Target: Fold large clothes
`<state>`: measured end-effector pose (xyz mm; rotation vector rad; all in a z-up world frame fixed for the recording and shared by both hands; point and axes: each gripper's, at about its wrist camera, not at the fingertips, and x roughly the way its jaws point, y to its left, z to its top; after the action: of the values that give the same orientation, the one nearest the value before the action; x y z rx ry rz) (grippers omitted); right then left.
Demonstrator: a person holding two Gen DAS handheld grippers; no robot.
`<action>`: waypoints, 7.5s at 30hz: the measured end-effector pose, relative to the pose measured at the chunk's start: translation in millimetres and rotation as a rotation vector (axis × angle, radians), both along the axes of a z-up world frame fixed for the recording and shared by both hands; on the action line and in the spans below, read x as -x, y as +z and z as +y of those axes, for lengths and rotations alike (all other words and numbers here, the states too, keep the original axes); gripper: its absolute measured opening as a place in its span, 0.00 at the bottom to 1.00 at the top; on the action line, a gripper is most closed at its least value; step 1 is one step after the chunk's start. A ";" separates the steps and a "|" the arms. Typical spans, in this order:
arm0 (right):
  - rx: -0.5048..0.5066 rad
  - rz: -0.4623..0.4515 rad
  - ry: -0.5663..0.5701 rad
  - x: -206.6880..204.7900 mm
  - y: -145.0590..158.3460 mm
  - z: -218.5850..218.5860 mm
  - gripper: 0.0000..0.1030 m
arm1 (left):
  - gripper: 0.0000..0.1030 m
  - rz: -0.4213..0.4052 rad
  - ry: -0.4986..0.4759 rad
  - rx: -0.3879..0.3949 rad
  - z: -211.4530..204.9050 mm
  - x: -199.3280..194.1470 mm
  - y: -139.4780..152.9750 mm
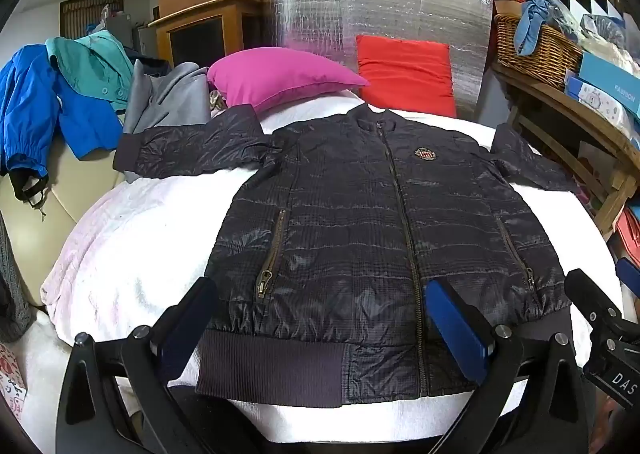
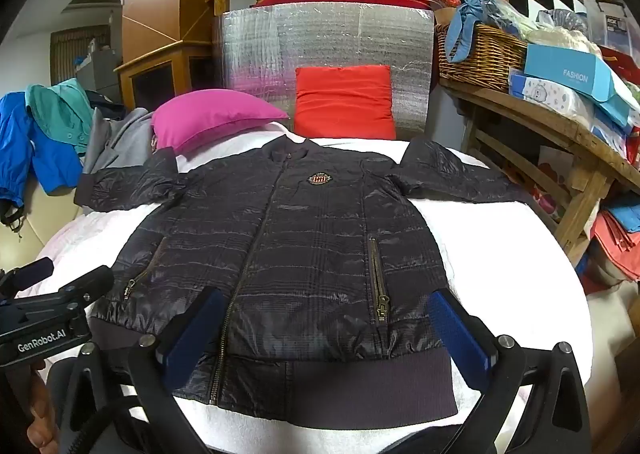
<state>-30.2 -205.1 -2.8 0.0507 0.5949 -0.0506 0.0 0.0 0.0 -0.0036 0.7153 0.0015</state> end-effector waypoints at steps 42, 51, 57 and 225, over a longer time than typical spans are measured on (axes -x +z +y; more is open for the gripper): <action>0.003 -0.003 0.008 -2.5 2.2 2.5 1.00 | 1.00 0.002 -0.007 0.005 -2.7 0.4 1.5; -0.009 0.004 0.006 -5.0 -2.8 -2.0 1.00 | 1.00 -0.021 -0.008 -0.047 -7.2 0.1 -0.5; -0.115 0.040 0.045 -12.5 -12.6 -23.0 1.00 | 1.00 0.017 -0.011 -0.064 -5.7 -8.2 -9.5; -0.566 0.083 -0.062 -299.7 -80.5 -192.4 0.81 | 0.30 0.071 0.106 0.515 51.5 -356.7 -132.7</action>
<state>269.5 -397.5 -83.4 0.6187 0.6760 0.0573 356.7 51.5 -132.7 -0.5368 0.7692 -0.0813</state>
